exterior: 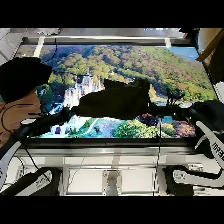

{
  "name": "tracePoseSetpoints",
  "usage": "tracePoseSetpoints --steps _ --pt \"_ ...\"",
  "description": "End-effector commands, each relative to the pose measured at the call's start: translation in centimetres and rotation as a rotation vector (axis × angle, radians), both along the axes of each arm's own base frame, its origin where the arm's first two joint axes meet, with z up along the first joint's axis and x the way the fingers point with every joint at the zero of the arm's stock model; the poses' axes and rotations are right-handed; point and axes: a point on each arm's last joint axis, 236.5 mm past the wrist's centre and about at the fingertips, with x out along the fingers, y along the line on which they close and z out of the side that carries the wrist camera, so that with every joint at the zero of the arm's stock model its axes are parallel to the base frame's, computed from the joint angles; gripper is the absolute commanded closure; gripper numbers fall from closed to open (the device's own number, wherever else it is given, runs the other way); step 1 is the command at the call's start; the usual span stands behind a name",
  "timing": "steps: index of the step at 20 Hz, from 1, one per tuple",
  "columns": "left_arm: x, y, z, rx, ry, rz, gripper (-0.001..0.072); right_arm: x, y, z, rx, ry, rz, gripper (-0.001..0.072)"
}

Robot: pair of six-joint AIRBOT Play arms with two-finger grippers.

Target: Fold the clothes and pants, and hang the long-sleeved shirts on hangers.

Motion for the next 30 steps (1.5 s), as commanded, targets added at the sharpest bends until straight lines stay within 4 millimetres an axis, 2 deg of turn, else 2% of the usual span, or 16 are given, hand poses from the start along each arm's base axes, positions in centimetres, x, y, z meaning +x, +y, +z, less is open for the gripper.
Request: tracePoseSetpoints --steps 1,3,5,7,9,11,12,13,14,16,18,21,23,24,27,30 --pt "1.6 -0.4 4.4 0.011 -0.119 -0.053 0.0700 1.3 0.8 5.9 -0.025 -0.116 0.141 0.0693" --pt "2.8 -1.0 11.2 0.070 -0.295 -0.141 0.0700 1.3 1.3 13.2 -0.070 -0.259 0.257 0.0693" --pt "3.3 -0.7 20.1 0.151 -0.475 -0.155 0.0700 0.7 1.5 23.1 -0.128 -0.454 0.283 0.0693" --pt "2.3 0.6 29.3 0.320 -0.660 -0.134 0.0700 -1.3 1.7 33.8 -0.199 -0.698 0.282 0.0693" --pt "-0.1 2.5 38.1 0.488 -0.806 -0.050 0.0700 -4.9 2.1 43.8 -0.233 -0.922 0.242 0.0693" --pt "-3.4 4.5 45.6 0.627 -0.929 0.064 0.0700 -8.7 2.8 49.9 -0.255 -1.054 0.251 0.0694" --pt "-5.1 5.1 48.6 0.670 -0.978 0.109 0.0700 -10.0 3.1 51.6 -0.264 -1.085 0.259 0.0694" --pt "-6.4 5.3 50.4 0.699 -1.008 0.131 0.0700 -10.9 3.2 52.8 -0.265 -1.109 0.259 0.0695" --pt "-7.5 5.0 51.6 0.713 -1.028 0.123 0.0700 -11.1 3.2 53.5 -0.261 -1.122 0.251 0.0695" --pt "-8.4 4.4 51.9 0.724 -1.024 0.092 0.0700 -10.9 3.3 53.0 -0.253 -1.094 0.260 0.0695" --pt "-8.2 5.3 51.4 0.751 -0.995 0.110 0.0700 -10.6 3.6 50.8 -0.239 -1.001 0.303 0.0694" --pt "-6.5 6.6 50.1 0.795 -0.936 0.123 0.0700 -8.7 3.4 49.1 -0.223 -0.937 0.314 0.0695" --pt "-3.9 6.3 47.5 0.755 -0.850 0.064 0.0700 -6.2 3.2 46.9 -0.208 -0.862 0.327 0.0695" --pt "-1.9 6.2 45.9 0.740 -0.803 0.035 0.0700 -4.6 3.0 44.9 -0.197 -0.797 0.344 0.0695" --pt "5.1 5.5 39.8 0.693 -0.664 -0.052 0.0700 1.8 2.3 38.0 -0.147 -0.604 0.358 0.0694" --pt "12.7 2.9 32.3 0.675 -0.575 -0.153 0.0700 9.5 1.2 29.8 -0.091 -0.453 0.301 0.0694"
